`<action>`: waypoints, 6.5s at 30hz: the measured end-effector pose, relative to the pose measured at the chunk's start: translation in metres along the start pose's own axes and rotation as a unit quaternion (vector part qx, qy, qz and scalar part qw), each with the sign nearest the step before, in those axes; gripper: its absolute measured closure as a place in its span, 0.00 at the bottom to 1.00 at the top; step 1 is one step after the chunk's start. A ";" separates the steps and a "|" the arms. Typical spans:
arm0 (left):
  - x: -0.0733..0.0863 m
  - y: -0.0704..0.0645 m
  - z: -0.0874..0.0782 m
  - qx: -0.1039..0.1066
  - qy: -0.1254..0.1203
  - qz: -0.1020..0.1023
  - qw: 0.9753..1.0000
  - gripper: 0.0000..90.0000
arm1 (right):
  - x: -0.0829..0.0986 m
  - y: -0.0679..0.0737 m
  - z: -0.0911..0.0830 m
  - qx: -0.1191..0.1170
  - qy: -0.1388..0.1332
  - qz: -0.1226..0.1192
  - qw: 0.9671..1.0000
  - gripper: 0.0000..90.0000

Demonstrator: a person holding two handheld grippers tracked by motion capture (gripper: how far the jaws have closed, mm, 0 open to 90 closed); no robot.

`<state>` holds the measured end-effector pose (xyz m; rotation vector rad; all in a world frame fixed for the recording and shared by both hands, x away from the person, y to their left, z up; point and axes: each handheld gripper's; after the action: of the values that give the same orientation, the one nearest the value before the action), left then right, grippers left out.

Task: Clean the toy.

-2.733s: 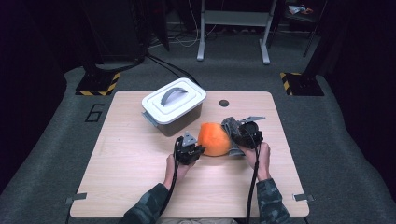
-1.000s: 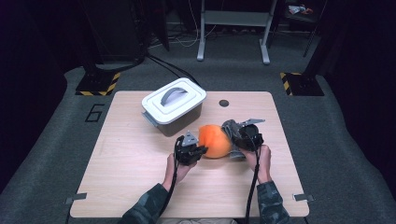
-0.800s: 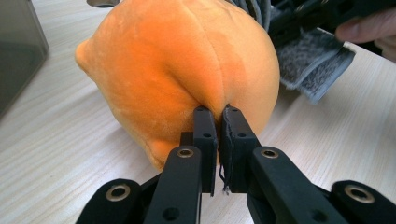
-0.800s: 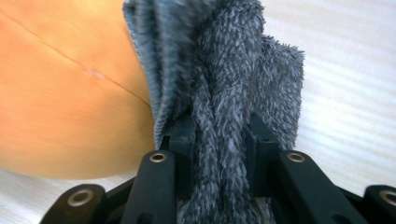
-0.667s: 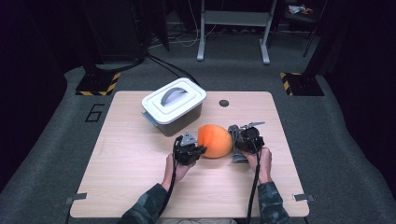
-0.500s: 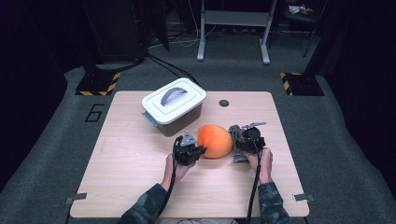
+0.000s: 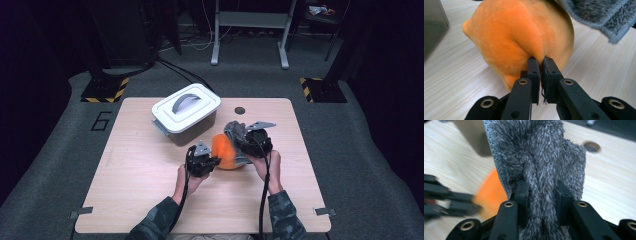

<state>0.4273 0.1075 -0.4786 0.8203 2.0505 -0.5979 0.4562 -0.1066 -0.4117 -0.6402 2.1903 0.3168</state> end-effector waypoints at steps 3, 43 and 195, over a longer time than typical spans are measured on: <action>0.000 -0.001 0.000 0.000 0.000 0.004 1.000 0.95 | -0.008 0.014 0.008 -0.016 0.004 -0.017 1.000 0.76; 0.005 0.008 0.001 0.000 0.007 -0.007 1.000 0.94 | 0.063 -0.053 0.046 0.050 0.123 0.085 0.987 0.76; -0.006 -0.007 0.005 -0.036 0.011 0.094 0.995 0.96 | 0.000 -0.016 0.019 0.030 0.065 -0.013 0.997 0.78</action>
<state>0.4271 0.0971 -0.4760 0.9687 1.9752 -0.4106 0.4769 -0.1117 -0.4246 -0.6722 2.3043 0.2002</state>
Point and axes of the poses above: each handheld gripper's, and its own axes: z roughly forward along the jaws, x roughly out of its underside, y roughly to its left
